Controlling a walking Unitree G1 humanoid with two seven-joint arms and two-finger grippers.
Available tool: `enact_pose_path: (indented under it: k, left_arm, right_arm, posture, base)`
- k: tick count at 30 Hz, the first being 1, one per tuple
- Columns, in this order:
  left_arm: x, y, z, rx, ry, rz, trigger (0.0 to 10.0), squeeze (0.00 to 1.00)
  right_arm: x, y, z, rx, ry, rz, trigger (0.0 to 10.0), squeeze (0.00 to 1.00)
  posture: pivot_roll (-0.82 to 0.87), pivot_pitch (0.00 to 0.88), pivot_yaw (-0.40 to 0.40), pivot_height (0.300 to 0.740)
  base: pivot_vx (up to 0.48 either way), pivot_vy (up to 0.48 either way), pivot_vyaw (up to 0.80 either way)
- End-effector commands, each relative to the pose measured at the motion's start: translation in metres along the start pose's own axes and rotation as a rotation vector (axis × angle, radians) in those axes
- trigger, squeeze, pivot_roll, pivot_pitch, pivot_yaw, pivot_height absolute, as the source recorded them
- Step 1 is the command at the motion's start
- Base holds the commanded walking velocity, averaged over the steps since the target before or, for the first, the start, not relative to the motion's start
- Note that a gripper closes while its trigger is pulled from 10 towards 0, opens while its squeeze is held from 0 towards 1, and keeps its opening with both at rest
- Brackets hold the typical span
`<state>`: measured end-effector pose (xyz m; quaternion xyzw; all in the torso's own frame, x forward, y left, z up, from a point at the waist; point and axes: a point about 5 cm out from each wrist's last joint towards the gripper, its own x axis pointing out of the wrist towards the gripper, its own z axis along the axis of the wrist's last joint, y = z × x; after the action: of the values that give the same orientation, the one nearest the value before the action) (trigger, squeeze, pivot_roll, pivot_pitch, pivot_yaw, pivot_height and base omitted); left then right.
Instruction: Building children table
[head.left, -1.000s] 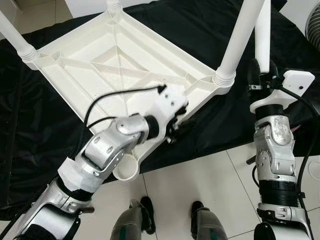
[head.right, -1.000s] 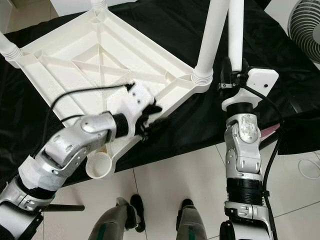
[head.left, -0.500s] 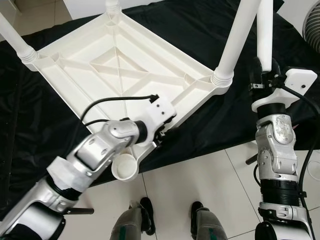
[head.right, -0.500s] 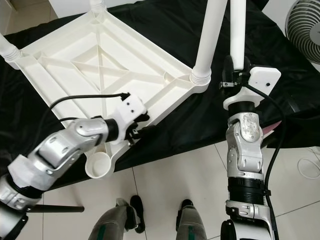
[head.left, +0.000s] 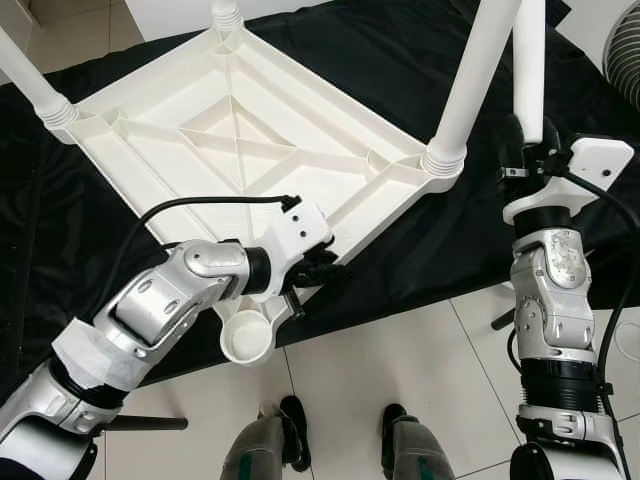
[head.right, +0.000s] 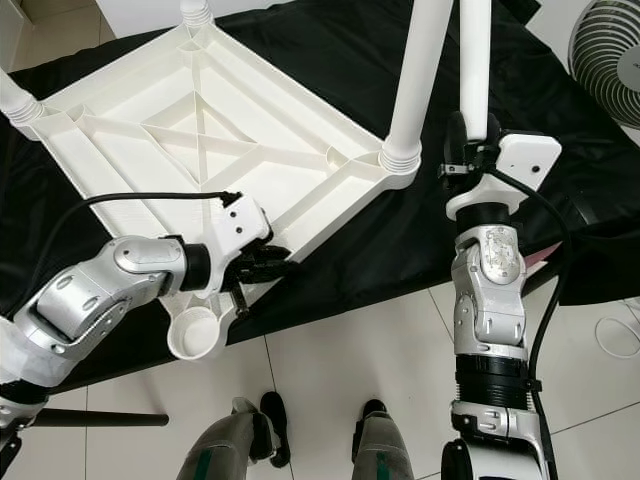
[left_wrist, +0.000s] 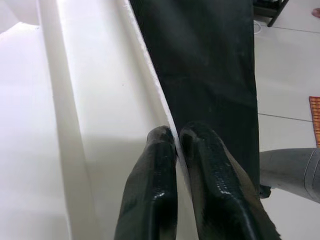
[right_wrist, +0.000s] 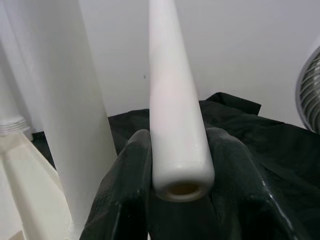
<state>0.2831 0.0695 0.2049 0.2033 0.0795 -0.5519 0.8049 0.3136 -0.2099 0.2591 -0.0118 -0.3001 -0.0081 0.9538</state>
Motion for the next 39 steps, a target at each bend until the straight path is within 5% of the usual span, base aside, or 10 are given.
enact_pose_path:
  k: [1, 22, 29, 30, 33, 34, 38, 39]
  left_arm:
    - [0.005, -0.013, -0.004, 0.0, 0.011, -0.142, 0.0, 0.0]
    - [0.042, -0.017, 0.022, -0.036, -0.097, -0.076, 0.0, 0.0]
    - [0.052, 0.002, 0.019, -0.142, -0.055, 0.109, 0.0, 0.0]
    - [0.056, 0.015, 0.02, -0.232, -0.066, 0.263, 0.0, 0.0]
    - [0.059, 0.02, 0.021, -0.287, -0.082, 0.321, 0.0, 0.0]
    - [0.06, 0.021, 0.025, -0.307, -0.108, 0.345, 7.2, 0.0]
    - [0.064, 0.013, 0.034, -0.297, -0.161, 0.289, 7.4, 0.0]
    - [0.065, 0.008, 0.036, -0.286, -0.173, 0.247, 10.0, 0.0]
  right_arm:
    - [-0.001, 0.003, 0.006, -0.006, -0.029, 0.018, 10.0, 0.0]
    - [-0.002, 0.0, 0.009, -0.013, -0.038, 0.004, 10.0, 0.0]
    - [-0.003, 0.0, 0.01, -0.016, -0.039, -0.001, 10.0, 0.0]
    - [-0.004, 0.001, 0.01, -0.013, -0.04, -0.004, 10.0, 0.0]
    - [-0.004, 0.002, 0.01, -0.011, -0.041, -0.006, 10.0, 0.0]
    - [-0.004, 0.001, 0.01, -0.011, -0.041, -0.007, 10.0, 0.0]
    - [-0.004, 0.001, 0.01, -0.011, -0.041, -0.009, 10.0, 0.0]
    - [-0.004, 0.001, 0.01, -0.013, -0.044, -0.012, 10.0, 0.0]
  posture:
    - [-0.09, 0.242, 0.136, 0.74]
    - [-0.11, 0.245, 0.147, 0.74]
    - [-0.1, 0.242, 0.154, 0.74]
    - [-0.1, 0.241, 0.157, 0.74]
    - [-0.1, 0.241, 0.157, 0.74]
    - [-0.1, 0.241, 0.156, 0.74]
    - [-0.1, 0.241, 0.156, 0.74]
    - [-0.1, 0.24, 0.155, 0.74]
  base:
    - [0.0, 0.0, 0.0]
    - [0.0, 0.0, 0.0]
    - [0.0, 0.0, 0.0]
    - [0.0, 0.0, 0.0]
    - [0.0, 0.0, 0.0]
    - [0.0, 0.0, 0.0]
    - [0.0, 0.0, 0.0]
    - [0.0, 0.0, 0.0]
